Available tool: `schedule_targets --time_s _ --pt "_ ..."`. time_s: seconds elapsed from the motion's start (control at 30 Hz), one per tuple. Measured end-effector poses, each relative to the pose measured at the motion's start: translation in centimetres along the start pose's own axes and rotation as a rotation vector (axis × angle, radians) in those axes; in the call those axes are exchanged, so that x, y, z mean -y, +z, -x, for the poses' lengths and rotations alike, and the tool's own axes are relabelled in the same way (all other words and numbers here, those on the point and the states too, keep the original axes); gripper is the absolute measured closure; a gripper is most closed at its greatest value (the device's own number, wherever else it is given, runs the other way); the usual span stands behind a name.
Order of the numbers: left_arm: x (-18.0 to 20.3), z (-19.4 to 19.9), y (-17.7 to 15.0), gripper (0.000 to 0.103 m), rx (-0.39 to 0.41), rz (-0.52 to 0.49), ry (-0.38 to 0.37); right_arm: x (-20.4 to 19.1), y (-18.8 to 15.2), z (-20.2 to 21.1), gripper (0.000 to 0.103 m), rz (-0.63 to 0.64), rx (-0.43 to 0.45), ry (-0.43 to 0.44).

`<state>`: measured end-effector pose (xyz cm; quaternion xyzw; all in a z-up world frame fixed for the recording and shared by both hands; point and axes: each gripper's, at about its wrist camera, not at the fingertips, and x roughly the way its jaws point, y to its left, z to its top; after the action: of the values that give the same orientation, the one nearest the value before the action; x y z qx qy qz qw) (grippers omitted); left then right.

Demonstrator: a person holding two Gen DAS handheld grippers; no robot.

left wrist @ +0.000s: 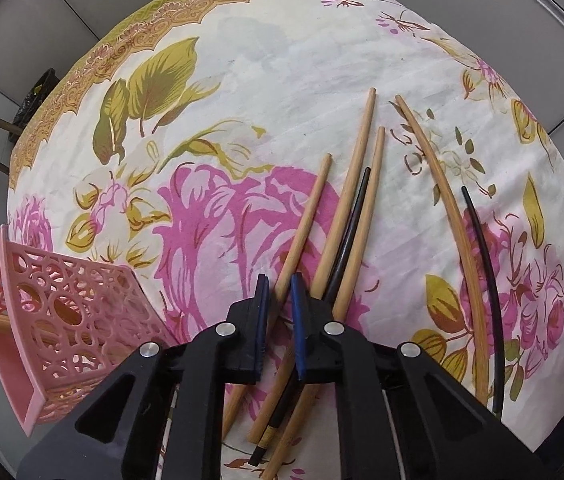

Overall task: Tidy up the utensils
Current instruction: 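Close the left gripper on a wooden chopstick while the right gripper grasps another, then lift the chopstick upright with the left gripper and carry it over the pink cup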

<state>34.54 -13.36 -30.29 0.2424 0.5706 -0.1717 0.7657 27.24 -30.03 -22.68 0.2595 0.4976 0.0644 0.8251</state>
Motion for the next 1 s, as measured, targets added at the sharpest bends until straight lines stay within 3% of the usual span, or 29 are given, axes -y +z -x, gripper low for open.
schedule_targets --time_s 0.07,0.13,0.23,0.37,0.57,0.73,1.0 --pt "0.4 0.1 0.0 0.096 -0.010 0.015 0.004 -0.1 0.0 -0.3 0.069 0.006 -0.011 -0.004" --pt "0.3 0.4 0.0 0.097 -0.008 0.058 -0.064 -0.1 0.0 -0.6 0.069 0.012 -0.023 -0.007" --pt "0.5 1.5 -0.1 0.097 0.022 0.077 -0.067 -0.1 -0.1 -1.4 0.069 0.025 -0.044 -0.011" --pt "-0.1 3.5 -0.4 0.097 0.068 0.134 -0.129 -1.0 -0.5 -3.7 0.073 0.079 -0.107 -0.019" --pt "-1.9 8.0 -1.6 0.097 0.204 0.201 -0.172 -2.7 -0.9 -7.4 0.082 0.136 -0.187 -0.044" --pt "-3.0 12.0 -3.2 0.097 0.332 0.243 -0.198 -2.6 -1.1 -10.0 0.088 0.148 -0.229 -0.142" --pt "-4.6 14.5 -4.3 0.097 0.424 0.274 -0.213 -3.2 -1.0 -11.3 0.089 0.187 -0.232 -0.235"
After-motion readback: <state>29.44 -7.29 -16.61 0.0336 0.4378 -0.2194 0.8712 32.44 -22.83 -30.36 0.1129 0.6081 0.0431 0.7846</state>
